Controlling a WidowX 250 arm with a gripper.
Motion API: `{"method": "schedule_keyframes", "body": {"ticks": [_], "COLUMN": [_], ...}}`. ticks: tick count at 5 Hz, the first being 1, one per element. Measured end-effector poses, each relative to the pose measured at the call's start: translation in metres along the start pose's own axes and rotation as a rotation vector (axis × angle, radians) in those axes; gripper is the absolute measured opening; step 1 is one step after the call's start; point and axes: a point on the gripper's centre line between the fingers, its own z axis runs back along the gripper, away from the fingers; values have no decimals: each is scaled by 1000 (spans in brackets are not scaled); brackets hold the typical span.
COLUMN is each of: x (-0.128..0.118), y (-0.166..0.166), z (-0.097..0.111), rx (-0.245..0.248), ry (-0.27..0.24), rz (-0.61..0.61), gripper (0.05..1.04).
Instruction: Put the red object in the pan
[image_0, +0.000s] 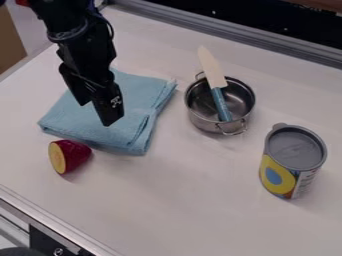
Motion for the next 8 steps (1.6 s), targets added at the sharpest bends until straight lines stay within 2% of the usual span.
{"method": "schedule_keyframes", "body": {"ticks": [1,2,4,5,8], "x": [-4,-15,-30,-37,-51], "y": [-3,6,20,19,16], "z": [-6,-4,-4,-11,-34], "rx": [-18,-9,8,-7,21], "ry": [22,55,61,81,140], "rz": [3,19,56,66,65], "gripper": [999,999,999,999,999]}}
